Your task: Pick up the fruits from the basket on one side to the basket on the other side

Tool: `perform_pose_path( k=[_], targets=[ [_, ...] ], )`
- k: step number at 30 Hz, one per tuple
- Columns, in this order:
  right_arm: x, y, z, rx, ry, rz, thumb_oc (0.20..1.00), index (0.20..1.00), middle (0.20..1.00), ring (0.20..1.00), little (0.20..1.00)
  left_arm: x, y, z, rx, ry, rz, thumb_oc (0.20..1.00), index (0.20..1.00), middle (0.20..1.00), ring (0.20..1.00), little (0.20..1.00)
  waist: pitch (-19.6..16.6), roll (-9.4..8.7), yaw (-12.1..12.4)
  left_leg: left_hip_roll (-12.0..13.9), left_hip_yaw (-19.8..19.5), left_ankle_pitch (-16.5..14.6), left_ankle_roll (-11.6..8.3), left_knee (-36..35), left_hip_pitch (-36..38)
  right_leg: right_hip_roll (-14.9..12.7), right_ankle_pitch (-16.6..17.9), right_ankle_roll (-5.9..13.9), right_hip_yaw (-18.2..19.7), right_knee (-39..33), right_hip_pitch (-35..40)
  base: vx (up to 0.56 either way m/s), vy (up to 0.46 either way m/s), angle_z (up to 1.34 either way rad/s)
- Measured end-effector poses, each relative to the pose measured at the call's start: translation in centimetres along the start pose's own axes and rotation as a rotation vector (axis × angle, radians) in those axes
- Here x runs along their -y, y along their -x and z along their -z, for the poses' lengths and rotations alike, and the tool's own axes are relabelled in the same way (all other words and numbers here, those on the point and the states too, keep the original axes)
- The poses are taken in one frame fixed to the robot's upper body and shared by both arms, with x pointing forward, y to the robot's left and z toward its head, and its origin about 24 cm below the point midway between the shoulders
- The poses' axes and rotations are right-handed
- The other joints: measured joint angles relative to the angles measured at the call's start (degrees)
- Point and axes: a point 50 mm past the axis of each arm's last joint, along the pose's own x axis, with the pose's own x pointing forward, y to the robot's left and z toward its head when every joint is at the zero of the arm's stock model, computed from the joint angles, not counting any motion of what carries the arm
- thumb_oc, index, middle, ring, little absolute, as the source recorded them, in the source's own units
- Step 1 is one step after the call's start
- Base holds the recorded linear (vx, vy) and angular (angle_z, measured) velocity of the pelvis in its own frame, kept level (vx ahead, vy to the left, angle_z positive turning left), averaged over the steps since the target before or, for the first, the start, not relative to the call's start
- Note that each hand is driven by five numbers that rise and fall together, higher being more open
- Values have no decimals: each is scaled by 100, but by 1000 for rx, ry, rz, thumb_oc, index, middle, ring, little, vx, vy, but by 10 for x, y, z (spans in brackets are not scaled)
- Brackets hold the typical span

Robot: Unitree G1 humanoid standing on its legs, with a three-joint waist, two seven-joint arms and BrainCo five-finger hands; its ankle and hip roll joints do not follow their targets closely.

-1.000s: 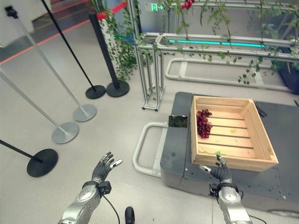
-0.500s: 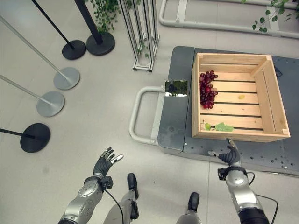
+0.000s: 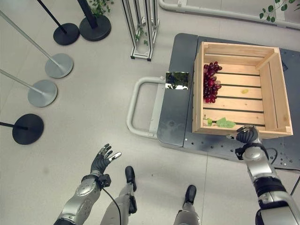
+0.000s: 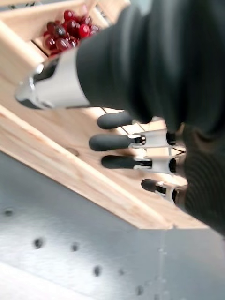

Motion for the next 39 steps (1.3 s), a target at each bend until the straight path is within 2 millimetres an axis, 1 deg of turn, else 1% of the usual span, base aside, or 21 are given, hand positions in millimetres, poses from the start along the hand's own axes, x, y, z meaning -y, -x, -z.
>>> perform_pose_path(
  k=[4, 6, 10, 12, 15, 16, 17, 18, 19, 20, 21, 23, 26, 29, 30, 33, 35, 36, 37, 38, 39],
  targets=[
    [26, -3, -1, 11, 26, 24, 1000, 1000, 1000, 1000, 1000, -1, 0, -1, 4, -3, 0, 1000, 1000, 1000, 1000, 1000, 73, -40, 27, -3, -7, 2, 3, 4, -12, 0, 7, -2, -3, -1, -4, 33, 28, 1],
    [41, -6, -7, 34, 34, 53, 1000, 1000, 1000, 1000, 1000, 0, -1, -3, 8, -4, 2, 1000, 1000, 1000, 1000, 1000, 81, -57, 27, -2, -9, 2, 3, 8, -14, 1, 7, -2, -4, -1, -4, 27, 36, 0],
    [49, -10, -20, 63, -2, 68, 1000, 1000, 1000, 1000, 1000, 2, -5, -8, 26, -7, 10, 1000, 1000, 1000, 1000, 1000, 125, -117, 10, 5, -27, -6, 12, 62, -24, -1, 7, -6, -7, 73, -7, 12, 43, 2],
    [49, -10, -25, 74, -29, 65, 1000, 1000, 1000, 1000, 1000, 4, -7, -13, 40, -8, 17, 1000, 1000, 1000, 1000, 1000, 128, -119, 10, 8, -38, -23, 35, 87, -21, -23, 4, -8, -12, 254, -69, 17, 73, 3],
    [47, -8, -40, 140, -67, 45, 1000, 1000, 1000, 1000, 1000, 3, -9, -18, 56, -13, 17, 1000, 1000, 1000, 1000, 1000, 147, -121, -28, -2, -23, -75, 121, 148, -16, -126, -1, -11, 37, 771, -313, 39, 54, -2],
    [43, -2, -48, 200, -67, 26, 1000, 1000, 1000, 1000, 1000, 1, -11, -22, 70, -22, 16, 1000, 1000, 1000, 1000, 1000, 176, -176, -20, -47, -21, -100, 167, 197, -3, -206, -1, -13, 90, 973, -379, 52, 55, 2],
    [43, 1, -50, 220, -74, 22, 1000, 1000, 1000, 1000, 1000, 1, -12, -24, 76, -27, 17, 1000, 1000, 1000, 1000, 1000, 185, -196, -38, -59, -22, -110, 182, 201, 1, -220, 1, -13, 100, 1008, -387, 65, 69, 10],
    [45, 16, -49, 287, -131, 16, 1000, 1000, 1000, 1000, 1000, 1, -13, -29, 93, -22, 17, 1000, 1000, 1000, 1000, 1000, 211, -244, 0, -94, -31, -111, 199, 208, -3, -251, 0, -14, 105, 1035, -375, 58, 36, 14],
    [45, 21, -52, 327, -151, 9, 1000, 1000, 1000, 1000, 1000, -2, -13, -29, 94, -16, 4, 1000, 1000, 1000, 1000, 1000, 219, -274, -5, -109, -36, -100, 217, 210, 1, -269, 1, -13, 111, 1041, -364, 39, 34, 9],
    [45, 28, -52, 361, -186, 4, 1000, 1000, 1000, 1000, 1000, -7, -13, -30, 97, -18, -13, 1000, 1000, 1000, 1000, 1000, 227, -362, 16, -135, -22, -104, 233, 215, 15, -299, 3, -15, 102, 1048, -357, 56, 37, 3],
    [46, 29, -48, 359, -199, 11, 1000, 1000, 1000, 1000, 1000, -11, -13, -31, 100, -18, -23, 1000, 1000, 1000, 1000, 1000, 233, -433, 0, -143, -23, -107, 241, 237, 17, -309, 6, -20, 108, 1047, -342, 0, 0, 0],
    [48, 26, -37, 311, -196, 21, 1000, 1000, 1000, 1000, 1000, -14, -13, -34, 105, -35, -26, 1000, 1000, 1000, 1000, 1000, 223, -552, -10, -146, -26, -111, 249, 285, 30, -313, 7, -21, 107, 1030, -291, 0, 0, 0],
    [52, 19, -32, 265, -201, 46, 1000, 1000, 1000, 1000, 1000, -11, -16, -37, 113, -47, -10, 1000, 1000, 1000, 1000, 1000, 200, -653, -10, -143, -21, -126, 265, 309, 49, -315, 7, -21, 110, 1026, -282, -17, 11, -7],
    [55, 11, -33, 235, -187, 55, 1000, 1000, 1000, 1000, 1000, -6, -17, -38, 115, -55, 11, 1000, 1000, 1000, 1000, 1000, 190, -671, -17, -118, 3, -142, 283, 393, 28, -308, 6, -19, 111, 1026, -284, -15, 15, -7],
    [52, 7, -35, 218, -160, 43, 1000, 1000, 1000, 1000, 1000, -5, -17, -38, 115, -60, 19, 1000, 1000, 1000, 1000, 1000, 188, -675, -19, -111, -7, -146, 281, 427, 1, -308, 4, -19, 110, 1037, -295, -31, 36, -5],
    [43, 3, -45, 227, -104, -1, 1000, 1000, 1000, 1000, 1000, -2, -17, -38, 115, -66, 33, 1000, 1000, 1000, 1000, 1000, 188, -674, -10, -81, -19, -146, 280, 452, -109, -311, 2, -23, 120, 1161, -464, -36, 0, -6],
    [36, 0, -55, 240, -76, -31, 1000, 1000, 1000, 1000, 1000, -1, -17, -38, 111, -70, 37, 1000, 1000, 1000, 1000, 1000, 189, -673, -9, -79, -42, -145, 281, 404, -166, -304, -6, -34, 314, 1375, -689, -12, -19, -7],
    [30, -2, -62, 250, -43, -57, 1000, 1000, 1000, 1000, 1000, 1, -17, -37, 107, -73, 42, 1000, 1000, 1000, 1000, 1000, 198, -658, 3, -75, -125, -97, 349, 277, -137, -275, -16, -43, 608, 1776, -983, 4, -62, -22],
    [27, -2, -68, 263, -28, -67, 1000, 1000, 1000, 1000, 1000, 1, -17, -36, 106, -73, 43, 1000, 1000, 1000, 1000, 1000, 210, -638, 18, -53, -245, -35, 421, 179, -123, -227, -67, -31, 798, 2043, -1237, 47, -117, -15],
    [24, -1, -69, 273, -11, -75, 1000, 1000, 1000, 1000, 1000, 0, -17, -36, 107, -76, 41, 1000, 1000, 1000, 1000, 1000, 229, -611, 35, 38, -306, 5, 455, 121, -140, -58, -337, -30, 901, 2053, -1389, 53, -87, -3],
    [24, -1, -70, 275, -13, -74, 1000, 1000, 1000, 1000, 1000, 0, -17, -37, 108, -76, 40, 1000, 1000, 1000, 1000, 1000, 229, -621, 49, 51, -294, 20, 452, 94, -162, 99, -426, -59, 874, 1815, -1393, 118, -140, 47]
  ],
)
